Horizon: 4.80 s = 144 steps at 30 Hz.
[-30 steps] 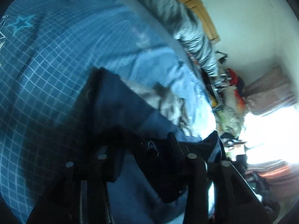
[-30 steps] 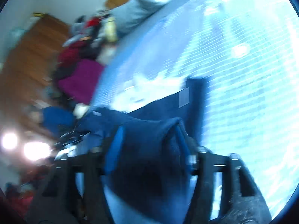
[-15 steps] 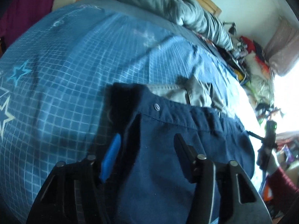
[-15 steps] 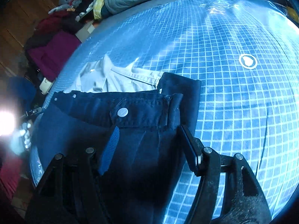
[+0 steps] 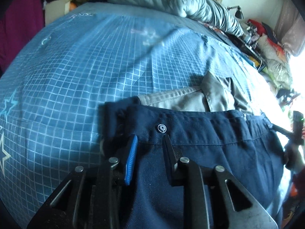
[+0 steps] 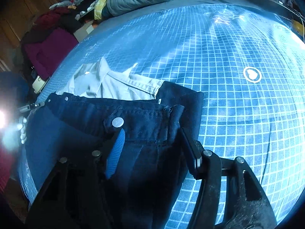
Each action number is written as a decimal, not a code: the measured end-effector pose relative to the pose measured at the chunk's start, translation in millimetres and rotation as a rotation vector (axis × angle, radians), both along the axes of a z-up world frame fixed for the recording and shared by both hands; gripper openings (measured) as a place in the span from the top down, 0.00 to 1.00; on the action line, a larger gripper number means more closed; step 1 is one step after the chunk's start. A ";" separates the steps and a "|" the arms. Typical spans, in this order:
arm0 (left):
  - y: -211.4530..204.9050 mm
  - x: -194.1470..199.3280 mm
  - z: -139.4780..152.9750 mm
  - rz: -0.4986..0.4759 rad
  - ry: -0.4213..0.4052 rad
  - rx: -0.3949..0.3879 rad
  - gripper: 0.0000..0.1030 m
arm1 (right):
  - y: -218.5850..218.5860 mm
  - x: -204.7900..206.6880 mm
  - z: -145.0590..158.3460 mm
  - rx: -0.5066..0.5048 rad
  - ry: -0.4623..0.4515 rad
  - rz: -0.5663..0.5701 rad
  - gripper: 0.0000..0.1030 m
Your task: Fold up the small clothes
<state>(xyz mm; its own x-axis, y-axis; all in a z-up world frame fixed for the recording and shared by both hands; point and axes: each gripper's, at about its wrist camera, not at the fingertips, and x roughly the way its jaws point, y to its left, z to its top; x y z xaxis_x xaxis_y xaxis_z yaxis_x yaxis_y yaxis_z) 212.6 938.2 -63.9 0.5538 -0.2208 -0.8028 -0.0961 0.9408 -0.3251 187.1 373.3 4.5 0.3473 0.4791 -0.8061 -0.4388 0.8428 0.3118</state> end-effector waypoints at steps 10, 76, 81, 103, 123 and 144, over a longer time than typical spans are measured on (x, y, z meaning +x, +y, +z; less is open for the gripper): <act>8.6 3.8 11.1 0.084 -0.069 0.012 0.67 | -6.1 6.8 -8.0 0.081 0.043 -0.017 0.44; -81.1 -259.7 -17.1 0.384 0.034 0.221 0.10 | -156.4 -149.2 -36.4 -0.367 -0.151 -0.243 0.00; -83.5 -260.3 -17.4 0.363 0.040 0.210 0.04 | -155.5 -142.2 -38.5 -0.364 -0.148 -0.243 0.00; -92.9 -259.0 -21.1 0.359 0.079 0.278 0.00 | -156.7 -149.3 -36.6 -0.363 -0.149 -0.245 0.00; -94.1 -286.9 -23.9 0.358 0.011 0.244 0.00 | -156.7 -148.7 -37.3 -0.363 -0.149 -0.246 0.00; -94.2 -284.0 -23.3 0.351 0.023 0.249 0.00 | -156.5 -150.0 -35.6 -0.363 -0.149 -0.246 0.00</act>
<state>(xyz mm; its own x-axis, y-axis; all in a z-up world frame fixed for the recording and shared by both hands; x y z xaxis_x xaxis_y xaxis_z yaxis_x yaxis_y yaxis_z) -71.4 844.0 -87.2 0.5420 0.1796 -0.8210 -0.4290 0.8991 -0.0865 37.0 216.8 -31.1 0.5401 0.0642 -0.8392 -0.2298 0.9704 -0.0737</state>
